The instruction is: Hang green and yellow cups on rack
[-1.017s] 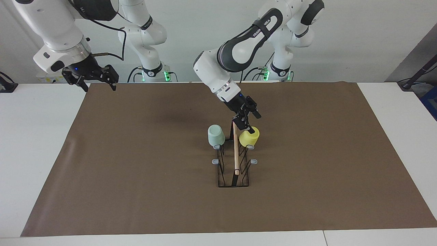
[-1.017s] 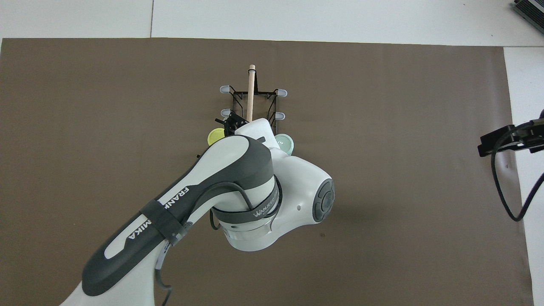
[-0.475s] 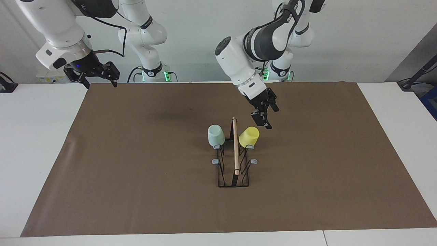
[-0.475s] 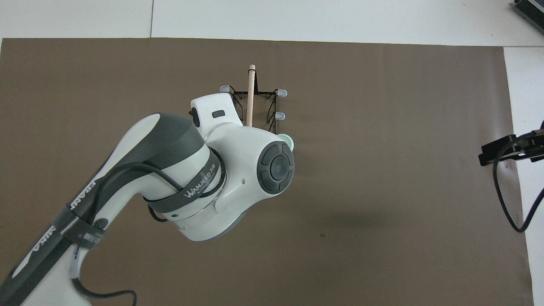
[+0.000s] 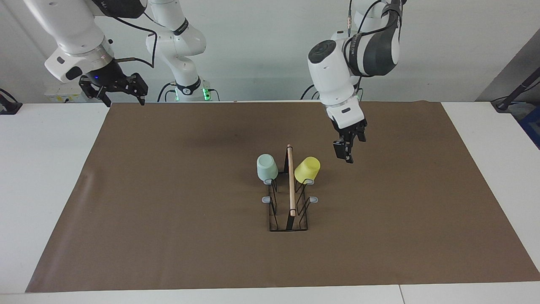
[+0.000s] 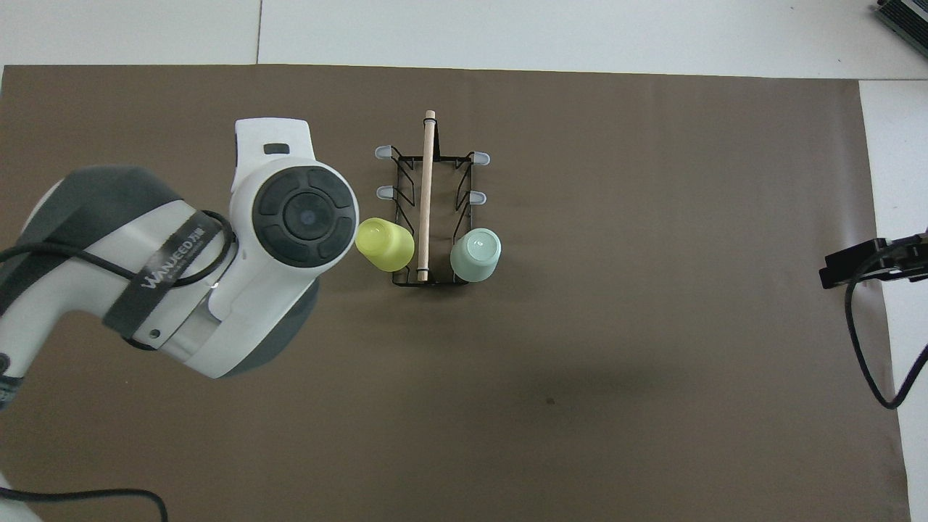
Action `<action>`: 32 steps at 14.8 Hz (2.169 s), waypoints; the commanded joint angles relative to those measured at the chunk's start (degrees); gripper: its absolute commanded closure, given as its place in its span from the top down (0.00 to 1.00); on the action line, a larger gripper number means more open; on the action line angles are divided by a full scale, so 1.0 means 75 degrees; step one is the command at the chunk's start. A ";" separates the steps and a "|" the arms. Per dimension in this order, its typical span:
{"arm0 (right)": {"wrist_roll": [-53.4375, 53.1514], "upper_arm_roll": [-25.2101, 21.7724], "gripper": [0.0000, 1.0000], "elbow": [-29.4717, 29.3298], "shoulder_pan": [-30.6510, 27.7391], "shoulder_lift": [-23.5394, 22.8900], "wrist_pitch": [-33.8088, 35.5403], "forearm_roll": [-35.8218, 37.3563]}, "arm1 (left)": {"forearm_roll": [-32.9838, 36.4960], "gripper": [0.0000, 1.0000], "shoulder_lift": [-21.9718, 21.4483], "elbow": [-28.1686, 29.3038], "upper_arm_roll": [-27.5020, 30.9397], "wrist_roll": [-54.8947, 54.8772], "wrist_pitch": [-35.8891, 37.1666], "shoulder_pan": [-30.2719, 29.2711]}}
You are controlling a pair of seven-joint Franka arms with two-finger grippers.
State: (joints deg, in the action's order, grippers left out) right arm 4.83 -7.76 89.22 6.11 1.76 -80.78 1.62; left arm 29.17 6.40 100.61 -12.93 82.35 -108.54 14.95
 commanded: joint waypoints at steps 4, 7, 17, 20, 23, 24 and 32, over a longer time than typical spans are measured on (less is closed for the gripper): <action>0.0176 0.0027 1.00 0.0350 -0.0029 0.0210 -0.0852 0.0018 | -0.1882 1.00 -0.1310 0.1280 0.0786 -0.4421 -0.0856 -0.0527; 0.0176 0.0027 1.00 0.0502 -0.0041 0.0210 -0.0902 0.0065 | -0.2176 1.00 -0.1346 0.1234 0.1030 -0.6790 -0.0845 -0.0704; 0.0176 0.0027 1.00 0.0444 -0.0041 0.0269 -0.0819 0.0018 | -0.4030 1.00 -0.1240 -0.0172 0.1876 -1.1037 0.0560 -0.1160; 0.0176 0.0027 1.00 0.0444 -0.0041 0.0280 -0.0819 0.0018 | -0.4018 1.00 -0.1159 -0.0873 0.1841 -1.1039 0.1367 -0.1337; 0.0176 0.0027 1.00 0.0444 -0.0041 0.0280 -0.0819 0.0018 | -0.4006 1.00 -0.0877 -0.1600 0.1759 -1.1039 0.2375 -0.1501; 0.0176 0.0027 1.00 0.0444 -0.0041 0.0280 -0.0819 0.0018 | -0.3995 1.00 -0.0854 -0.1683 0.1759 -1.1050 0.2610 -0.1501; 0.0176 0.0027 1.00 0.0444 -0.0041 0.0280 -0.0819 0.0018 | -0.4018 1.00 -0.1193 -0.1380 0.1747 -1.1519 0.3327 -0.1501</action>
State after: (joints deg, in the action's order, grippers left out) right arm 4.89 -7.76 90.92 6.13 2.48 -86.13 1.62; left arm 0.01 -1.91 89.91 0.75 -2.67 -84.72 4.76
